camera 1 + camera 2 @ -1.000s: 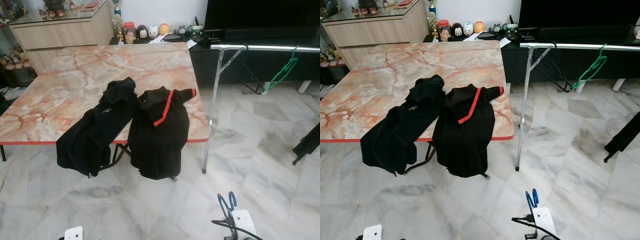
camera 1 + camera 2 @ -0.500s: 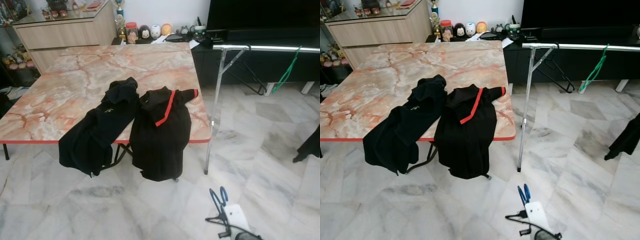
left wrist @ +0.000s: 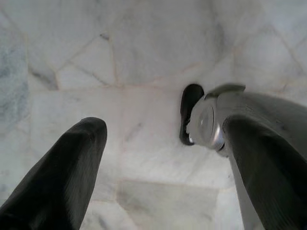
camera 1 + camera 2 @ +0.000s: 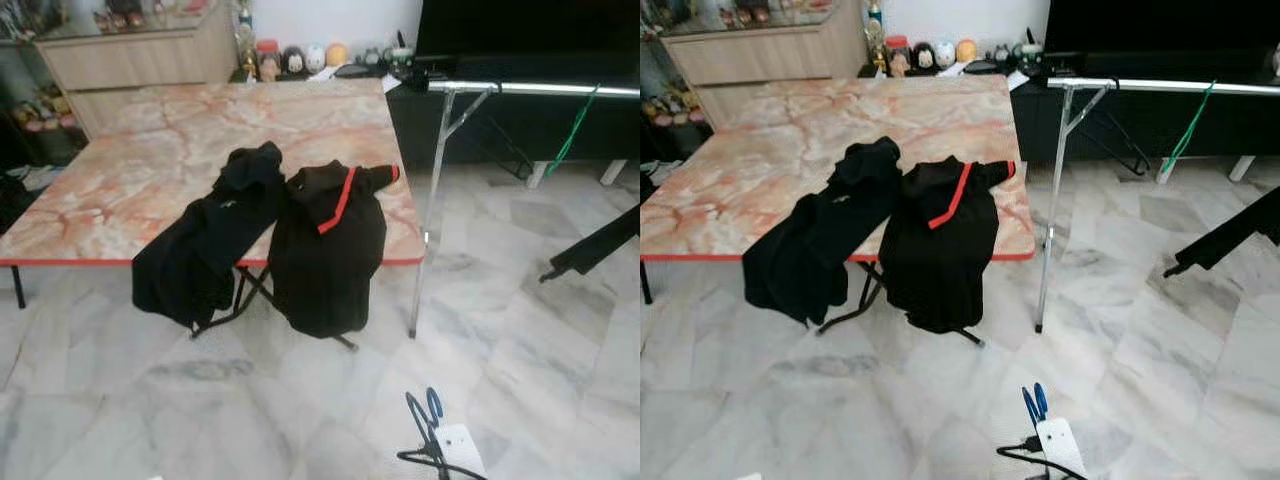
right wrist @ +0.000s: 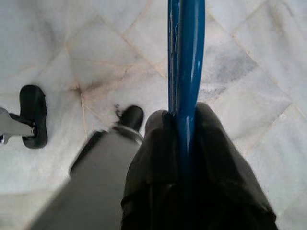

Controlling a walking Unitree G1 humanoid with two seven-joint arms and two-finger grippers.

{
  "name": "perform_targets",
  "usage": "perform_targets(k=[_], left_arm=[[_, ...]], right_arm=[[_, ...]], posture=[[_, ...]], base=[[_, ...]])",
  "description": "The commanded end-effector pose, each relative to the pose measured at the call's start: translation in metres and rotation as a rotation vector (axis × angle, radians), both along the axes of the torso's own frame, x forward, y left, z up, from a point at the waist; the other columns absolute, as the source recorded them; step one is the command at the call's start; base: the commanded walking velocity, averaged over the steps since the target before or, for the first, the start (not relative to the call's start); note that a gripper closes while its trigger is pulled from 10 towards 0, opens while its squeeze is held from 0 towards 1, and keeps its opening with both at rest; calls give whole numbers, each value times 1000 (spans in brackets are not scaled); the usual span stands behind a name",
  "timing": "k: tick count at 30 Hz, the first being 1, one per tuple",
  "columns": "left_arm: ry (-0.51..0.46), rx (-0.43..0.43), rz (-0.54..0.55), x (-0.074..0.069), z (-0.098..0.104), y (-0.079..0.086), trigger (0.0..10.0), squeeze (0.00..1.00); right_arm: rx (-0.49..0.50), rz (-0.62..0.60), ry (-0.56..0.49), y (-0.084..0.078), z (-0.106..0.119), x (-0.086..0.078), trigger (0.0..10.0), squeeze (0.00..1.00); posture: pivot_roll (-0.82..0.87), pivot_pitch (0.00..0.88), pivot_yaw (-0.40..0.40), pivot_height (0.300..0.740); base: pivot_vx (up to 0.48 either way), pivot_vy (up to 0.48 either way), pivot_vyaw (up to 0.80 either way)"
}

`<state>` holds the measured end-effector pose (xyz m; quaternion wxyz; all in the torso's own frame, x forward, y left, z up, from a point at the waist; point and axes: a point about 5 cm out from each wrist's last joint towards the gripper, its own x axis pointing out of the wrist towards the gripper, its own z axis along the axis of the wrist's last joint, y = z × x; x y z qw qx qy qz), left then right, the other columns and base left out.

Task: Hang hanger

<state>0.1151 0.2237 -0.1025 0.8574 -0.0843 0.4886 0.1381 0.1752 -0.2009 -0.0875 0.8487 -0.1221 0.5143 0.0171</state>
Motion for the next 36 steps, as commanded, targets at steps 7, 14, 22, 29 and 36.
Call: perform_targets(k=[7, 14, 22, 29, 36], left_arm=[[-6, 14, -17, 8, 2, 1, 10000, 0], [-10, 17, -20, 9, 3, 3, 10000, 0], [-14, 21, -13, 10, 4, 4, 10000, 0], [-15, 19, -14, 11, 4, 3, 10000, 0], [-14, 31, -20, 11, 4, 5, 10000, 0]], right_arm=[[-2, 2, -6, 1, 0, 1, 10000, 0], [0, -13, -14, 1, 1, 3, 10000, 0], [3, -24, -17, 1, 1, 3, 10000, 0], [4, -21, -18, 1, 1, 4, 10000, 0], [6, -24, -18, 2, 1, 3, 10000, 0]], posture=[[-74, 0, 41, 732], [-70, 0, 37, 732], [-55, 0, 26, 732], [-54, 0, 25, 732], [-52, 0, 28, 732]], base=[[-258, 0, 0], [-257, 0, 0], [-261, 0, 0], [-110, 0, 0], [0, 0, 0]])
